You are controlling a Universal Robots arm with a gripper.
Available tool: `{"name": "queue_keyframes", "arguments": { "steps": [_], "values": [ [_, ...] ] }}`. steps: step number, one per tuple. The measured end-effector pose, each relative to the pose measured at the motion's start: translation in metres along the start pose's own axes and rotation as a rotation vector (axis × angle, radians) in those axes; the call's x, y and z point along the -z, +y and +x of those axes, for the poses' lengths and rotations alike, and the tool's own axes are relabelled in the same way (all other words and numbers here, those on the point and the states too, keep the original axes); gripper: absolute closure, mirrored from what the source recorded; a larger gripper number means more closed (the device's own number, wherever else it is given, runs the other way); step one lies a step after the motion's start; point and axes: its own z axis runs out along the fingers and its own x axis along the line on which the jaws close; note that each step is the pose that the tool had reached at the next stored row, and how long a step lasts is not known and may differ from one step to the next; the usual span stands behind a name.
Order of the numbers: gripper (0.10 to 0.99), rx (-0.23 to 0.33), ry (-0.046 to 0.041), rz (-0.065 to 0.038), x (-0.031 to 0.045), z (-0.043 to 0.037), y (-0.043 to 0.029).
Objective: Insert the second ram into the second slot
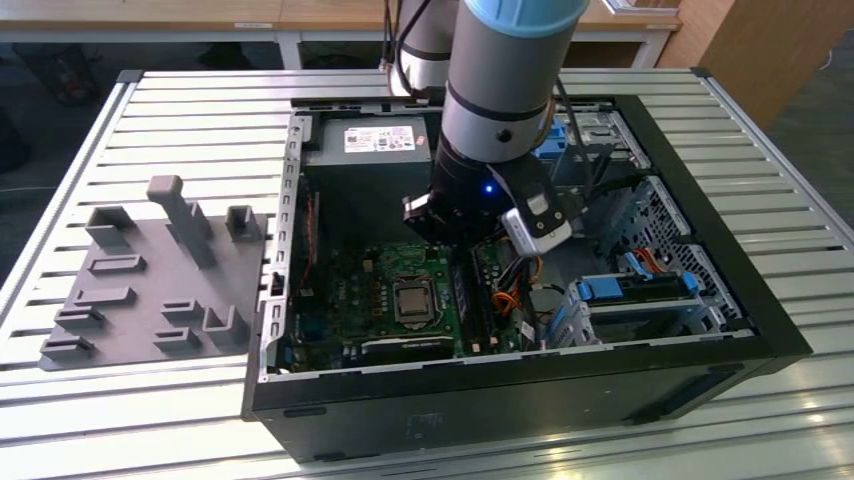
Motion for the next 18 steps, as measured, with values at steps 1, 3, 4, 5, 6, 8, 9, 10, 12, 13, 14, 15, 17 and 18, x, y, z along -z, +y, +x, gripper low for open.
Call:
{"name": "queue_keyframes", "arguments": {
  "steps": [1,3,4,5,6,8,9,10,12,13,14,15,17,18],
  "values": [
    [0.953,0.000,0.0000,0.000,-0.0005,0.0000,0.0000],
    [0.953,0.000,0.0000,0.000,-0.0013,0.0000,-0.0001],
    [0.953,0.000,0.0000,0.000,-0.0016,-0.0001,-0.0001],
    [0.953,0.000,0.0000,0.000,-0.0021,-0.0001,-0.0001],
    [0.953,0.000,0.0000,0.000,-0.0027,-0.0001,-0.0001],
    [0.953,0.000,0.0000,0.000,-0.0036,-0.0001,-0.0001],
    [0.953,0.000,0.0000,0.000,-0.0041,-0.0002,-0.0001],
    [0.953,0.000,0.0000,0.000,-0.0047,-0.0002,-0.0001],
    [0.953,0.000,0.0000,0.000,-0.0059,-0.0002,-0.0002],
    [0.953,0.000,0.0000,0.000,-0.0068,-0.0002,-0.0002],
    [0.953,0.000,0.0000,0.000,-0.0078,-0.0002,-0.0003],
    [0.953,0.000,0.0001,0.000,-0.0088,-0.0003,-0.0003],
    [0.953,0.000,0.0011,0.000,-0.0107,-0.0014,-0.0003],
    [0.953,0.000,0.0016,0.000,-0.0115,-0.0024,-0.0003]
  ]
}}
